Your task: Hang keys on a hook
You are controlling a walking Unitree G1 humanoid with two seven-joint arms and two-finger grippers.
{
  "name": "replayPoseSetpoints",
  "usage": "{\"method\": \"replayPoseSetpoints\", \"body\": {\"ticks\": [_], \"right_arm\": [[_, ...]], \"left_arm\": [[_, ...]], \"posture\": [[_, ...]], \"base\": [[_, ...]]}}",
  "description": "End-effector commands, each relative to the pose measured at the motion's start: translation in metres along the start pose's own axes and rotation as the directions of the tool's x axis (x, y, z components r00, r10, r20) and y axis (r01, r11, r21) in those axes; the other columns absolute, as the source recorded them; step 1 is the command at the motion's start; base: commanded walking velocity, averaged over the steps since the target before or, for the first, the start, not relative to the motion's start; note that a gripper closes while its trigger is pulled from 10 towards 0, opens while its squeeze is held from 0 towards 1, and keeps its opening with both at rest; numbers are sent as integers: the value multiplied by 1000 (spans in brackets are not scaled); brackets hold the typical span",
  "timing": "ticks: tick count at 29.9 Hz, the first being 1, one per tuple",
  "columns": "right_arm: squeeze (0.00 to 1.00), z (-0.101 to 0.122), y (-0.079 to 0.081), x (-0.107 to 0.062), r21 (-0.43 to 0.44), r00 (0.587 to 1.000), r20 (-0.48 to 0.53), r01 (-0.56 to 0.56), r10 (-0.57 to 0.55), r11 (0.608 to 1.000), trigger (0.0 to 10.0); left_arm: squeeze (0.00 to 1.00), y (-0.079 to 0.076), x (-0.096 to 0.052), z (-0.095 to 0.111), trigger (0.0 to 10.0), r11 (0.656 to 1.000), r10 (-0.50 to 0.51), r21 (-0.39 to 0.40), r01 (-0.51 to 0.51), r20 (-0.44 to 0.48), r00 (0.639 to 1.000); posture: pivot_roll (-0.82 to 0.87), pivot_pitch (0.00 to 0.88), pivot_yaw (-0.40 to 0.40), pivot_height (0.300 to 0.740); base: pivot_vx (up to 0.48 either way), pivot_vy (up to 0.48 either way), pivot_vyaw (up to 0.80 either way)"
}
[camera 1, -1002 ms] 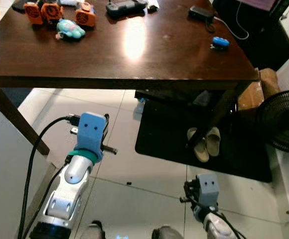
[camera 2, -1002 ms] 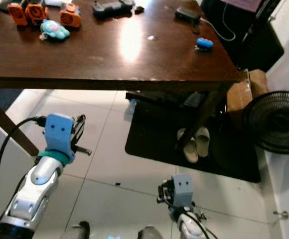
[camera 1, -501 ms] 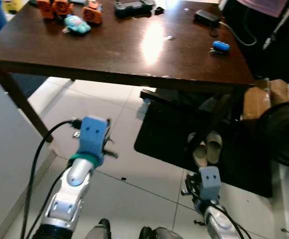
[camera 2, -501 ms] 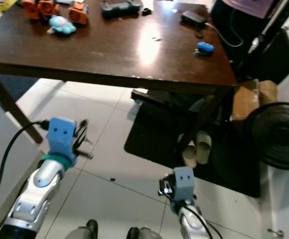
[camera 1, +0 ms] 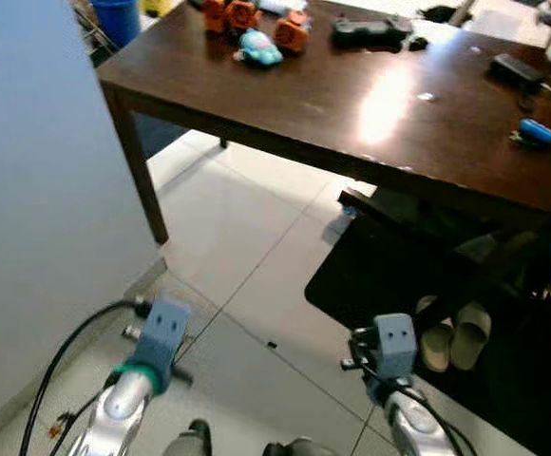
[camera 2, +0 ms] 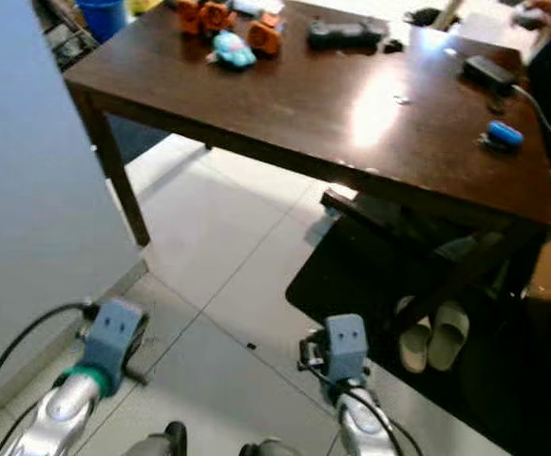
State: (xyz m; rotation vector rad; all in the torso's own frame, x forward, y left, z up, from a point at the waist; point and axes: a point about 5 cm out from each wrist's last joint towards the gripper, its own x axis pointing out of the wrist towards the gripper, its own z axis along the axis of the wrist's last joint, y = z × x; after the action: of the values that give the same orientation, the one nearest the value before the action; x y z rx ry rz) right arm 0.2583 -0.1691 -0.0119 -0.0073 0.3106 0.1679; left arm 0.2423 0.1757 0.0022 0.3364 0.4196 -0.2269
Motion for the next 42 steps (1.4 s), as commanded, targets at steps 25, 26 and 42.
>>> {"method": "replayPoseSetpoints", "body": {"ticks": [25,26,42], "right_arm": [[0,-4,4,-5,3,1000,7,-14,14,1000,10000],[0,-3,4,-5,4,1000,11,-19,19,1000,10000],[0,21,6,9,22,995,85,-55,53,998,10000]], "left_arm": [[0,14,-5,8,10000,977,191,-116,-178,117,975],[0,13,-5,8,10000,977,193,-115,-179,120,974],[0,17,-3,83,10000,967,248,-150,-206,380,891]], "posture": [[-10,141,-35,740],[-10,141,-35,740],[11,143,-69,740]], "base": [[0,0,800],[0,0,800],[0,0,750]]}}
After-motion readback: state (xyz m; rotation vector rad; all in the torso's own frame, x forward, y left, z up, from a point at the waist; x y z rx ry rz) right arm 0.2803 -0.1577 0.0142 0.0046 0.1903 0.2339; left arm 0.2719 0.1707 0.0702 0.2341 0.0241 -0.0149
